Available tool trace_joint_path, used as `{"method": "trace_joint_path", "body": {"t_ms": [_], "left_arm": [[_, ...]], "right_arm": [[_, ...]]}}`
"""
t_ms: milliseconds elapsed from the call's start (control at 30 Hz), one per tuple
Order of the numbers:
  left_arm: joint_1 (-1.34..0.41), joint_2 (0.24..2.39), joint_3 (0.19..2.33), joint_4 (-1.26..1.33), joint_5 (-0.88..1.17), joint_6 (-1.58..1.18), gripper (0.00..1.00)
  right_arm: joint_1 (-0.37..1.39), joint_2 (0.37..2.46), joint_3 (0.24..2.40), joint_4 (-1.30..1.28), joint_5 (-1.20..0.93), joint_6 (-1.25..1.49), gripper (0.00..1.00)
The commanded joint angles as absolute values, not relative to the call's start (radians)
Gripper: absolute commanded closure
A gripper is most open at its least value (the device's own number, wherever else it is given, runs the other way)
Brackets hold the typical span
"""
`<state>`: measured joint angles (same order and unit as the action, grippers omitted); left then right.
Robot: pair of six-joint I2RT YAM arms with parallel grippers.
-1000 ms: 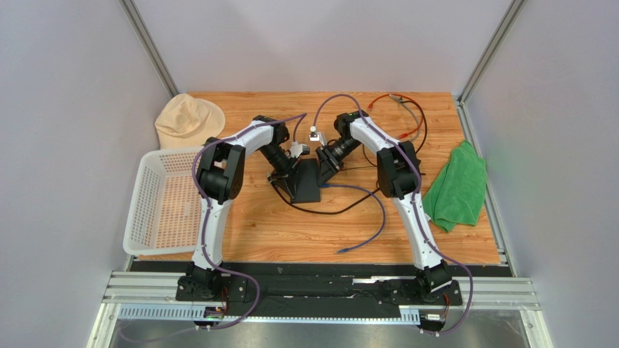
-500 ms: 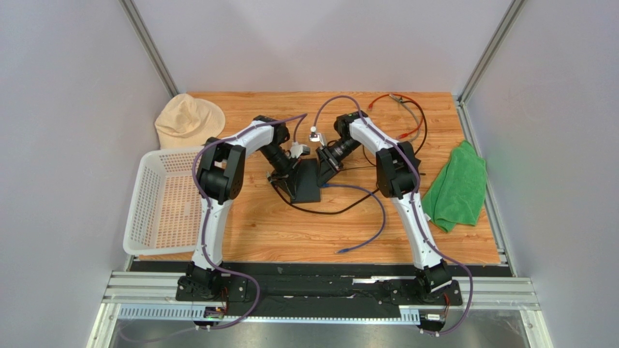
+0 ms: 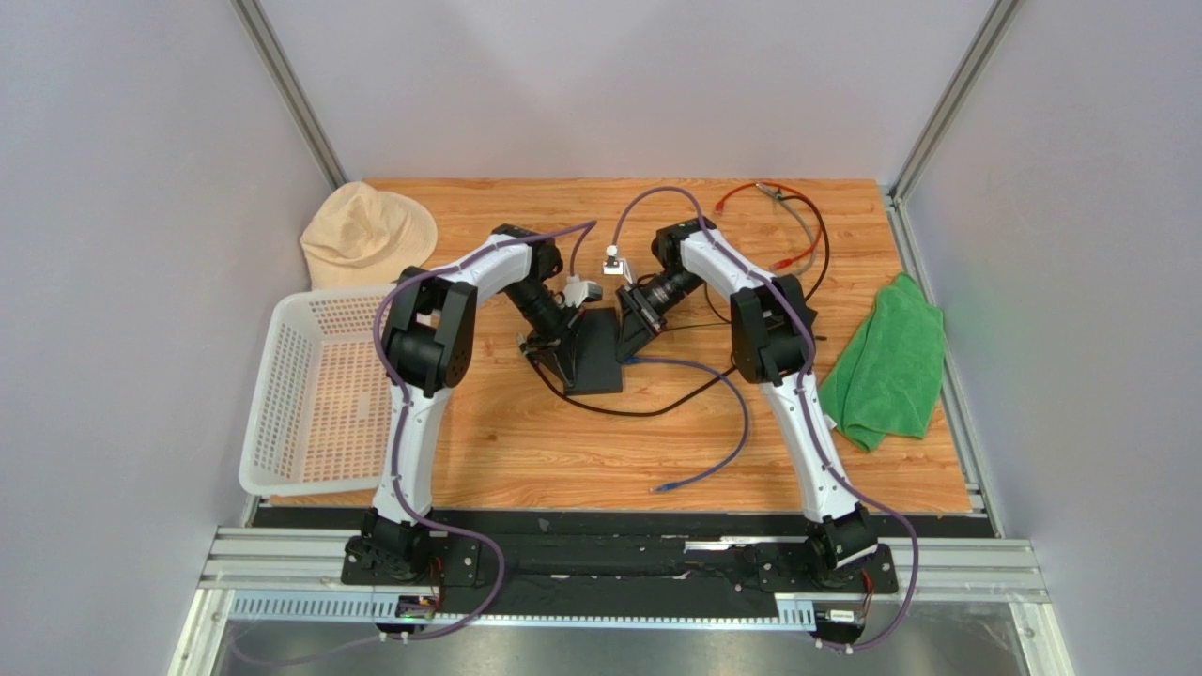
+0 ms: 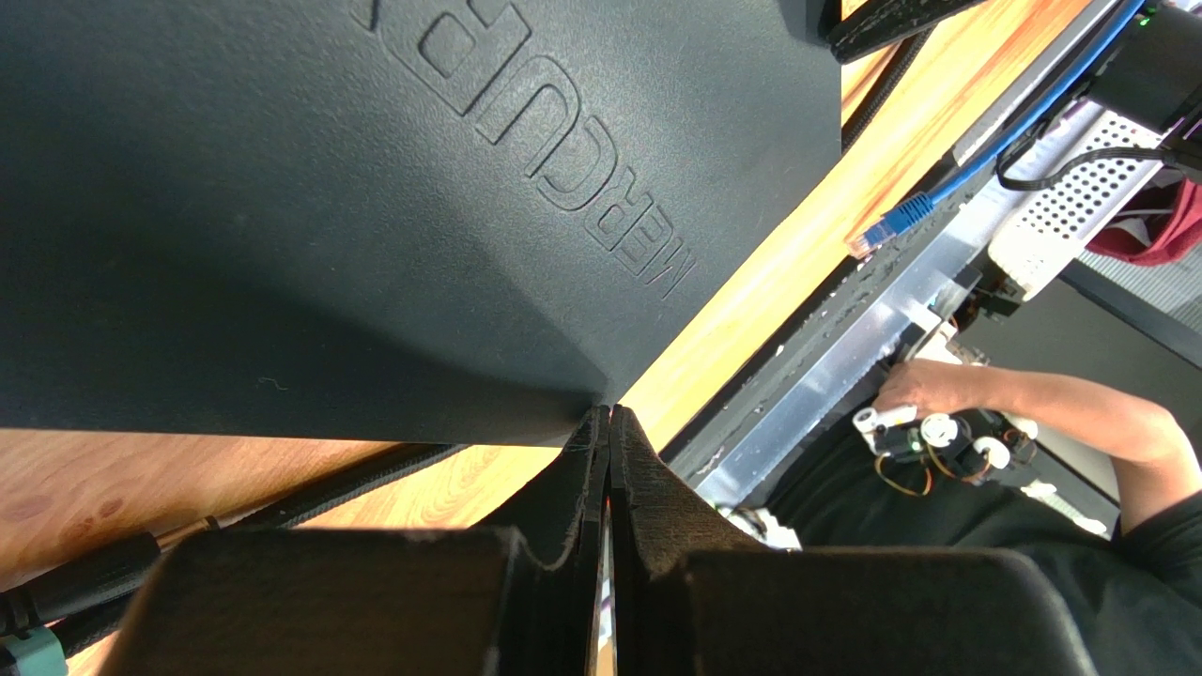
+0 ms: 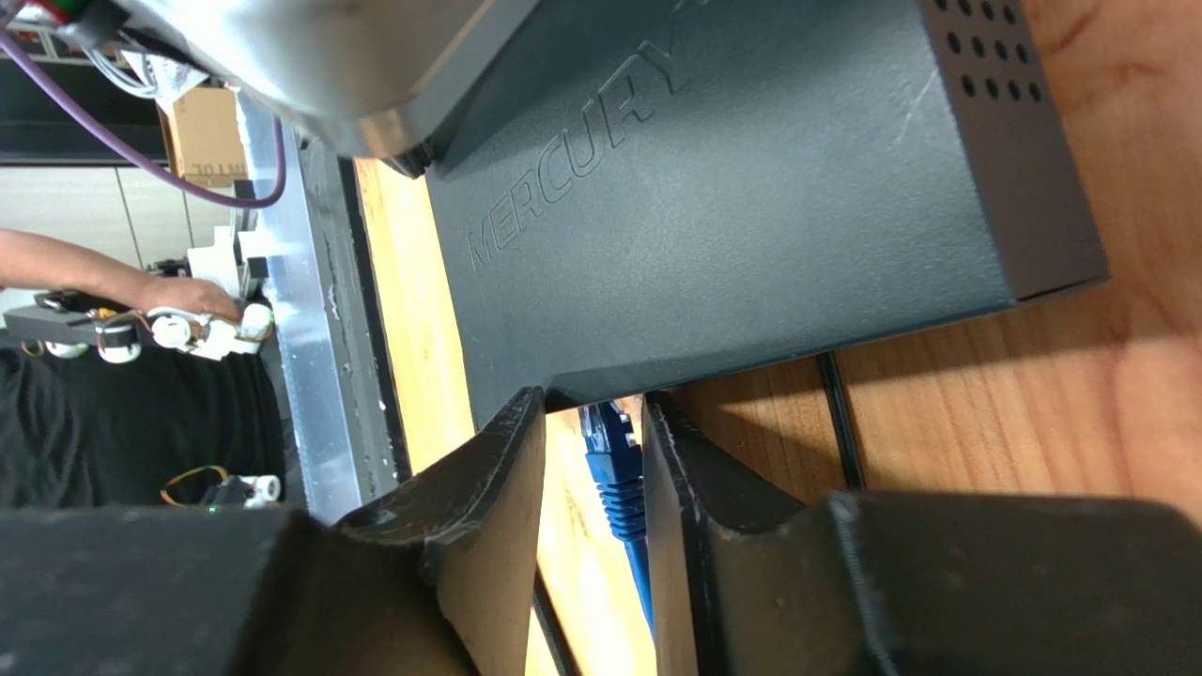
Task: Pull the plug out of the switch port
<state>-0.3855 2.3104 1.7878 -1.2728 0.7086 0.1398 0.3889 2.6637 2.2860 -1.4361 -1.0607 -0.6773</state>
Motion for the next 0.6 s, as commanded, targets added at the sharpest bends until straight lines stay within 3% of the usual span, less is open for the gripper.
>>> {"method": "trace_joint_path", "body": {"t_ms": [0,433,567], "left_arm": [[-0.393,2.349,1.763,-1.163,0.548,0.190,0.93],[-0.405,2.358,1.743,-1.155,0.569,0.189,0.93],[-0.417,2.358,1.735,-1.152,0.558,0.192,0.93]], "right_arm": [[0.380,2.700,2.284,-1.669,-0.986,-0.802,0.66],[0.380,2.668,2.233,-1.666,-0.991,-0.844,0.82],[0.406,2.678,2.241,-1.663,-0.960,-0.818,0.65]]}}
